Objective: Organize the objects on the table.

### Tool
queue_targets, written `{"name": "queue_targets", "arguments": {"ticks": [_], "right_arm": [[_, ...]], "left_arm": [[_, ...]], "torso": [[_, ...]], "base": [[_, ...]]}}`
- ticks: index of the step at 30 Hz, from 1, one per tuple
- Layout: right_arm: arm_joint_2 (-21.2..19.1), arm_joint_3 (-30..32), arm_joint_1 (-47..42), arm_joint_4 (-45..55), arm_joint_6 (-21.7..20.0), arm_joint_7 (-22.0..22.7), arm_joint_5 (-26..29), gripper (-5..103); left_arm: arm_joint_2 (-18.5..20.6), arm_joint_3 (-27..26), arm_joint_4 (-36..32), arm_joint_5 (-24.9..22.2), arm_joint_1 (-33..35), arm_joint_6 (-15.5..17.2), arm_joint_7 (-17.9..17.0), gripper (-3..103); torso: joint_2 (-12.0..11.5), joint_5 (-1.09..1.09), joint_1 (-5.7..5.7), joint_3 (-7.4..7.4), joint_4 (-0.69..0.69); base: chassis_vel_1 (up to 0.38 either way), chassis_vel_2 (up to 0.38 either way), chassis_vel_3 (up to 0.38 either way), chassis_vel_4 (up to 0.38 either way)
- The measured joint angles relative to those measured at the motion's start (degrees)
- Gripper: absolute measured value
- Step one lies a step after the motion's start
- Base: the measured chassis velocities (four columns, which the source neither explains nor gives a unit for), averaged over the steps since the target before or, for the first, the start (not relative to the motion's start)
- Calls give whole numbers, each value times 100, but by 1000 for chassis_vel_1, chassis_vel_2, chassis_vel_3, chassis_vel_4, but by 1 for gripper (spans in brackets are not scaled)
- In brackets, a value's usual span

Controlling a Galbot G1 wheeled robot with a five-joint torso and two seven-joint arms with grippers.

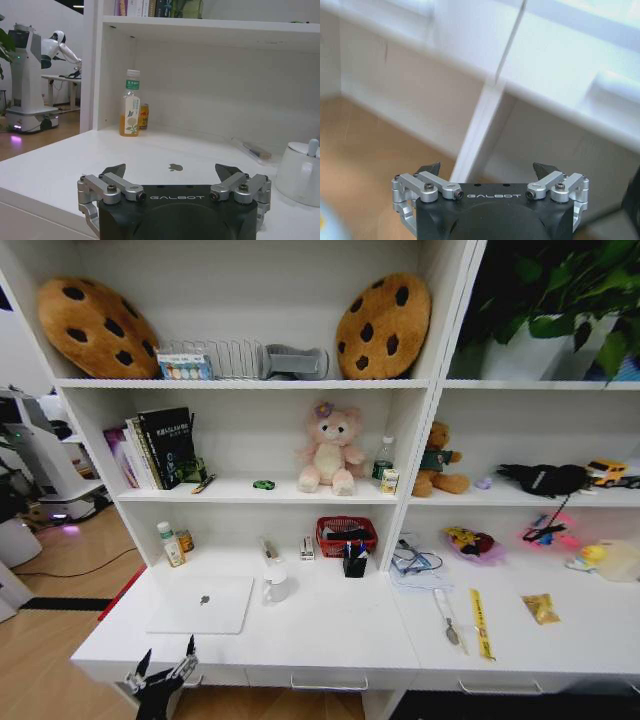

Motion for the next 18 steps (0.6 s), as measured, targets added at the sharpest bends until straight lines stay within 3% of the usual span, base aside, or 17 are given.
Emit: {"name": "queue_targets", "arguments": {"ticks": [6, 8, 10, 13, 14, 16, 17, 18], "right_arm": [[90, 21, -606, 1414, -46, 0, 607, 100], [59, 175, -814, 2756, -470, 4, 1249, 100], [35, 217, -791, 3009, -601, 5, 1454, 100], [-192, 528, -430, 4107, -1526, 161, 2636, 100], [-192, 528, -430, 4107, -1526, 161, 2636, 100], [-413, 724, -168, 4692, -2387, 453, 3439, 100], [-413, 724, -168, 4692, -2387, 453, 3439, 100], [-522, 797, -55, 4861, -2751, 572, 3687, 100]], "left_arm": [[-1, 12, -20, 3, 0, -12, -2, 98], [5, 22, -51, 3, -9, -13, -2, 98], [6, 27, -59, 3, -12, -13, -2, 98], [2, 40, -124, 13, 3, -14, -7, 98], [2, 40, -124, 13, 3, -14, -7, 98], [-9, -4, -180, 9, 35, -24, -7, 98], [-9, -4, -180, 9, 35, -24, -7, 98], [-20, -27, -184, 7, 42, -40, -8, 98]], "torso": [[0, 1, 0, 1, -3], [0, -3, 0, 1, 0], [-1, -2, 0, 1, 2], [-2, 0, 0, 1, 0], [-2, 0, 0, 1, 0], [-2, 1, 1, 2, 0], [-2, 1, 1, 2, 0], [-1, 0, 1, 1, -2]], "base": [[0, 0, 0, 0], [0, 0, 0, 0], [0, 0, 0, 0], [0, 0, 0, 0], [0, 0, 0, 0], [0, 0, 0, 0], [0, 0, 0, 0], [0, 0, 0, 0]]}}
